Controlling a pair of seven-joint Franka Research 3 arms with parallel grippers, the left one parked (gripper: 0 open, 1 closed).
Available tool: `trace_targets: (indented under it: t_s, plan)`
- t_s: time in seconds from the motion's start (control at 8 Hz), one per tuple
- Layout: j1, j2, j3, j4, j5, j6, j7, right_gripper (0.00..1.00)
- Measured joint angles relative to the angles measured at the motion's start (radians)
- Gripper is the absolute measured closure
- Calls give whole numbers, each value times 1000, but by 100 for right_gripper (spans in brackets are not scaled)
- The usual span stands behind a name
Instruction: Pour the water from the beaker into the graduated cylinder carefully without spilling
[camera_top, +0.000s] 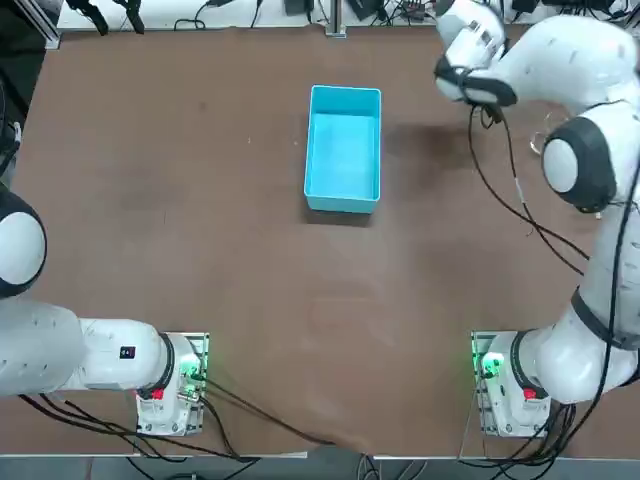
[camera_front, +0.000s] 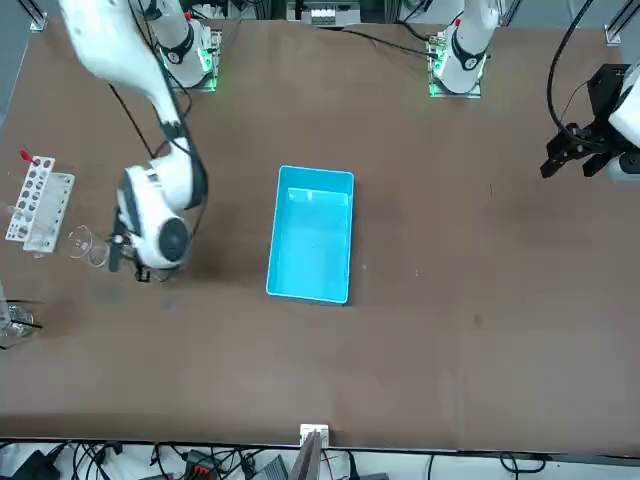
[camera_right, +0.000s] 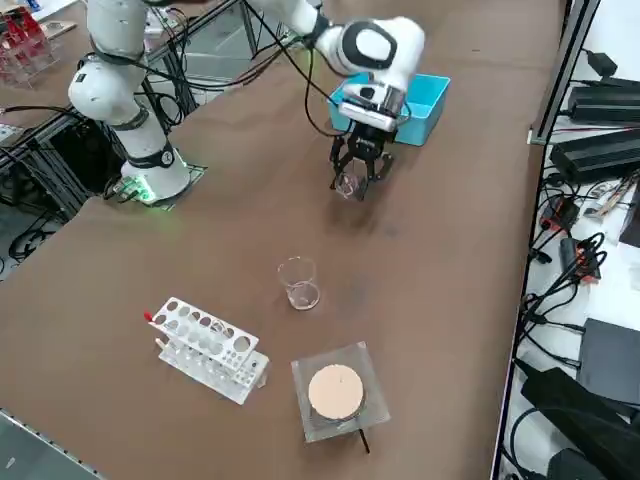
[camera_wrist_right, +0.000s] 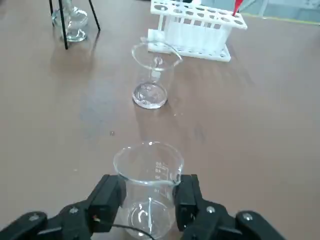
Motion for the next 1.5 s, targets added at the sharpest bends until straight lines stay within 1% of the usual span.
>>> trace_targets:
  t_s: [0.25,0.5,1.12,1.25,1.38,1.5]
  plan:
    - [56,95,-1,7,-93,-11,157,40]
    - [95,168,-3,22,-148,-28,244,40]
    - [117,216,-6,55,-155,-33,293,40]
    - [119,225,-6,63,-159,-33,294,37]
    - [119,228,-7,66,-167,-33,294,23]
    - [120,228,-7,70,-170,-34,289,3]
